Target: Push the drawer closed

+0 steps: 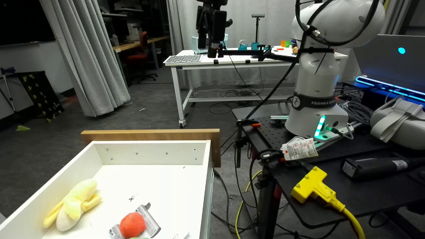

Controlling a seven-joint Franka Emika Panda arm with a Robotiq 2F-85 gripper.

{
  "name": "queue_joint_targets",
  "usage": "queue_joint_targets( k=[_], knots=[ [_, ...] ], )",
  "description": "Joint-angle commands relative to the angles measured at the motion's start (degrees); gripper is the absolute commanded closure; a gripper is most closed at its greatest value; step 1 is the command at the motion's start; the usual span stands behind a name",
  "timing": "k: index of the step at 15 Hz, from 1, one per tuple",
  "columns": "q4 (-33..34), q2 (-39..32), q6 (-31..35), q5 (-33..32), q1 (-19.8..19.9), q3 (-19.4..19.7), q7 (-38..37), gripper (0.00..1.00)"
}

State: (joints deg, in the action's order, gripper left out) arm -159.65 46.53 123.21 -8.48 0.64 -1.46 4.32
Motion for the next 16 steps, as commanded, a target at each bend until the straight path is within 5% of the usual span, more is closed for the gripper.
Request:
queue_joint_targets(
  k=[1,16],
  knots=[
    [0.14,-0.01,-0.23,-0.23,-0.32,0.27,-0.2,0.0],
    [0.75,-0.62,-1.52,0.03,-0.21,0.05,-0.93,0.0]
  ],
)
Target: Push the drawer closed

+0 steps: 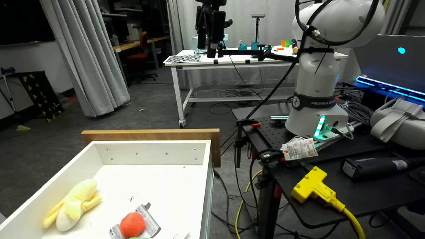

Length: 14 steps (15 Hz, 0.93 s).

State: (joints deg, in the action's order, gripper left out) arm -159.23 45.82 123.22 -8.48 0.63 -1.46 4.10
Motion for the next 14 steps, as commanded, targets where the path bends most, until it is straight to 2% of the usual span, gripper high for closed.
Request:
queue_joint_targets(
  k=[1,2,3,10,14],
  knots=[
    [0.5,-0.01,-2.16,0.18,-0.15,-0.05,-1.07,0.0],
    [0.7,-0.07,-3.01,0.27,0.02,-0.31,-1.76,0.0],
    [0.17,-0.14,-0.63,-0.17,-0.26,0.21,-0.77,0.0],
    [0.34,-0.36,-1.61,-1.05,0.15,-0.28,-1.29,0.0],
    [1.82,-5.18,1.35,-2.08,1.23,0.79,-0.4,0.0]
  ],
)
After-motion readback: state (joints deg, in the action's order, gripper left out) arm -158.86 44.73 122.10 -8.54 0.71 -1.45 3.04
